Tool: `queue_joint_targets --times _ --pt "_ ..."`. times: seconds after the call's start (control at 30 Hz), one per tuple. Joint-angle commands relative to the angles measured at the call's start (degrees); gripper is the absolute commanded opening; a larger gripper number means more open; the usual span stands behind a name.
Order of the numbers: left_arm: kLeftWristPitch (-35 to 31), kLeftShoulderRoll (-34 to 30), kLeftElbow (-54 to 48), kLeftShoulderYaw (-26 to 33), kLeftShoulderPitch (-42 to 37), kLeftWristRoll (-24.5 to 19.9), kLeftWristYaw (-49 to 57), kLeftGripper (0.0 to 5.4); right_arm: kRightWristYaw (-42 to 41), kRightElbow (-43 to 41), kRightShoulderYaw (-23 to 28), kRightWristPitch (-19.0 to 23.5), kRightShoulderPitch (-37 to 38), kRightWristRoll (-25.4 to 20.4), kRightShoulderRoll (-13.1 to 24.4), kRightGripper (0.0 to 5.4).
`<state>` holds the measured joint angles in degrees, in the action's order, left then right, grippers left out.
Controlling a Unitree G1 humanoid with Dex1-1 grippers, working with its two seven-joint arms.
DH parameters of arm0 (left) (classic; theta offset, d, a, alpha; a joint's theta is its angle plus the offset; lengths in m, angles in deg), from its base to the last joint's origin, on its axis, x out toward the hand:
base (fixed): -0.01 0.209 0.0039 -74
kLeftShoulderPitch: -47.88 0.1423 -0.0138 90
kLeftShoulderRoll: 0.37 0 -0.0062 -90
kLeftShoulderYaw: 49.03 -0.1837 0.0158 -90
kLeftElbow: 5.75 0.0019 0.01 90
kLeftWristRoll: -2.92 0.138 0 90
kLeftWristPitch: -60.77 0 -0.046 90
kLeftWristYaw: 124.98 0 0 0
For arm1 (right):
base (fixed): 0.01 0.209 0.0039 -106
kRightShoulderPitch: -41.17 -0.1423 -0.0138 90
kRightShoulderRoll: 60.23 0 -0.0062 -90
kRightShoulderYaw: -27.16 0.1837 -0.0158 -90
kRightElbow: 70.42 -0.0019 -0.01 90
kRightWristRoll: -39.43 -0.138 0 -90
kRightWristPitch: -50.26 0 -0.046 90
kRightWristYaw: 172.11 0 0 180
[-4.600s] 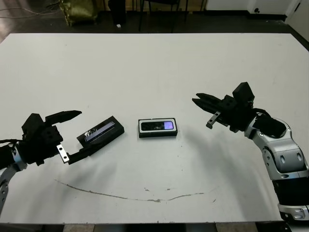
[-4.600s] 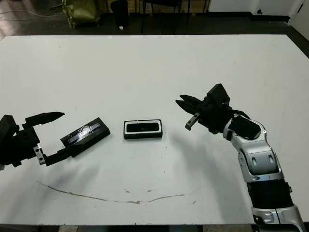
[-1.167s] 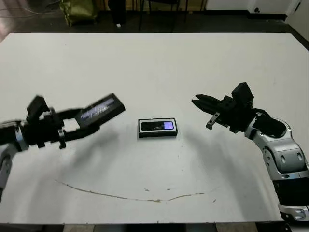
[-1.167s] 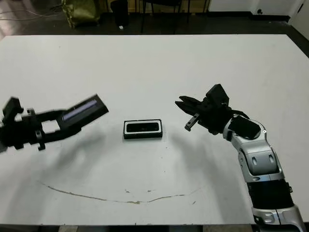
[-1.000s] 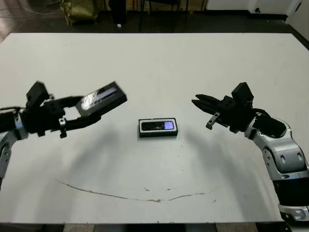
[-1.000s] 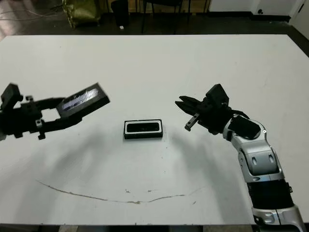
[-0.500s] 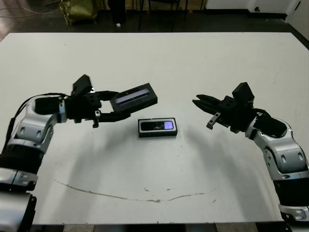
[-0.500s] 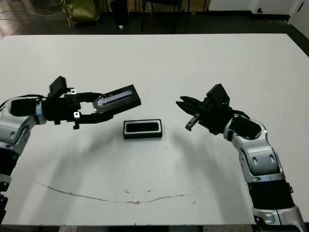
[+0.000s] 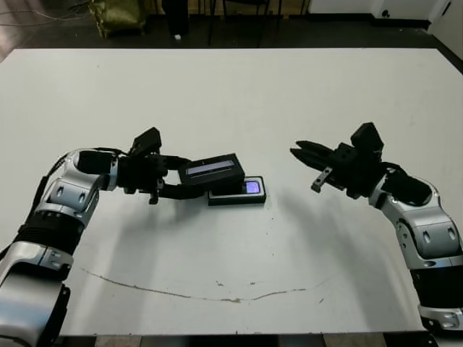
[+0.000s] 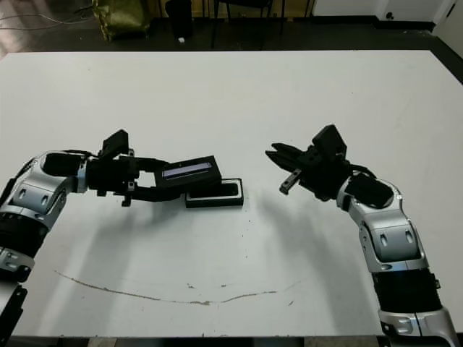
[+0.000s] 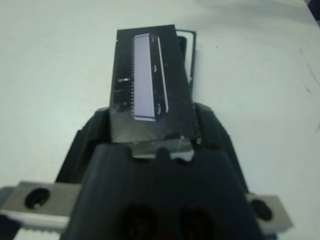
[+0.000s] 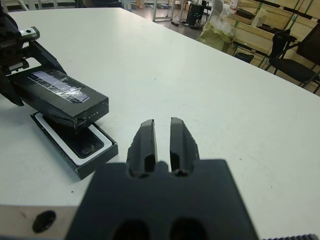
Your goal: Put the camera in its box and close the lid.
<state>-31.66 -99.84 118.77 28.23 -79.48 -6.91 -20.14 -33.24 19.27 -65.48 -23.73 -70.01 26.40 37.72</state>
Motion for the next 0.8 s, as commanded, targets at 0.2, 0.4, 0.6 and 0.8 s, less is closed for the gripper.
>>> queue_joint_targets --times 0.2,0.4,0.6,0.8 --pt "2.7 1.6 7.2 0.1 -2.3 1.2 -3.1 2.32 -0.1 0.8 -0.1 -0.6 0.6 0.1 0.2 0.00" --pt "2.9 2.7 8.9 0.2 -2.6 1.5 -2.7 2.32 0.2 0.8 -0.1 -0.9 0.8 0.2 0.0 0.00" --pt "2.7 3.7 9.5 -0.3 -3.1 2.0 -3.3 2.32 -0.1 1.7 0.0 -1.5 0.8 0.1 0.0 0.00" --pt "2.3 4.2 8.8 -0.8 -2.9 2.4 -3.8 2.32 0.2 1.0 -0.2 -1.1 0.9 0.4 0.3 0.00"
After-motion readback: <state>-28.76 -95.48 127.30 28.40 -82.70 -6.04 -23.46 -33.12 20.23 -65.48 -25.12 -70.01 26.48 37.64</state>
